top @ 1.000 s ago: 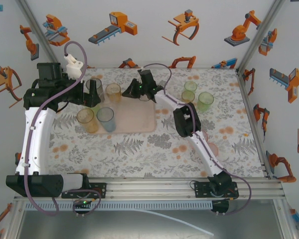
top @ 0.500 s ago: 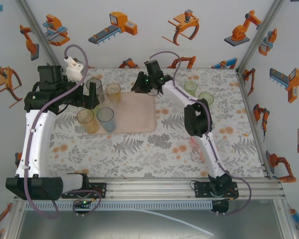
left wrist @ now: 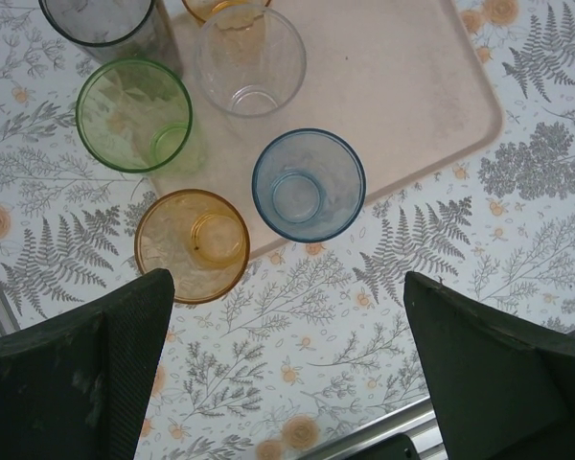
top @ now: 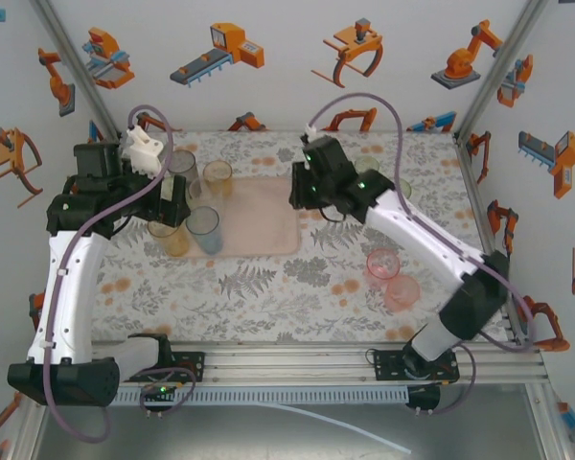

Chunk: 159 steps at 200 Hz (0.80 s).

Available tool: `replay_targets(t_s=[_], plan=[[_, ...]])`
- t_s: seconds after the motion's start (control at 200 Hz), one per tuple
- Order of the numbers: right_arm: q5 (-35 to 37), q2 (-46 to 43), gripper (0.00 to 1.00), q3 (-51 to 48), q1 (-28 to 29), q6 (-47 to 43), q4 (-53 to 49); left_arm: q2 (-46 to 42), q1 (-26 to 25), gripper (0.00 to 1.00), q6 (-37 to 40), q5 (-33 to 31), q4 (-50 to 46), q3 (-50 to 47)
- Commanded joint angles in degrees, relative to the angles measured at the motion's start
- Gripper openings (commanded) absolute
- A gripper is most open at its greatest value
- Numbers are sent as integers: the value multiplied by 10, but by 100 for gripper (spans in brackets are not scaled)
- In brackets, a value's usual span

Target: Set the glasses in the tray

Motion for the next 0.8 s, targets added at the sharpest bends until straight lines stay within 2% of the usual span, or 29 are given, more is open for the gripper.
replay_targets(t_s=[0.0, 0.21, 0.3, 0.436, 0.551, 0.646, 0.791], plan=[[94, -123, 39, -112, -8, 48, -59, -14, -3, 97, 17, 27, -20, -13], [144, -312, 40, -193, -11, 117, -201, -13, -10, 97, 14, 75, -32, -30], [160, -362, 44, -209, -12, 152, -257, -4, -15, 97, 13, 98, -34, -37], [171, -434, 44, -266, -12, 204, -306, 5, -25, 97, 10, 137, -34, -40], [186, -486, 44, -311, -13, 229, -322, 7, -35, 97, 19, 138, -44, -25], [212, -507, 44, -321, -14, 278, -382, 2, -39, 97, 29, 136, -53, -16], [206, -555, 45, -349, -14, 329, -438, -15, -41, 97, 47, 124, -73, -12]])
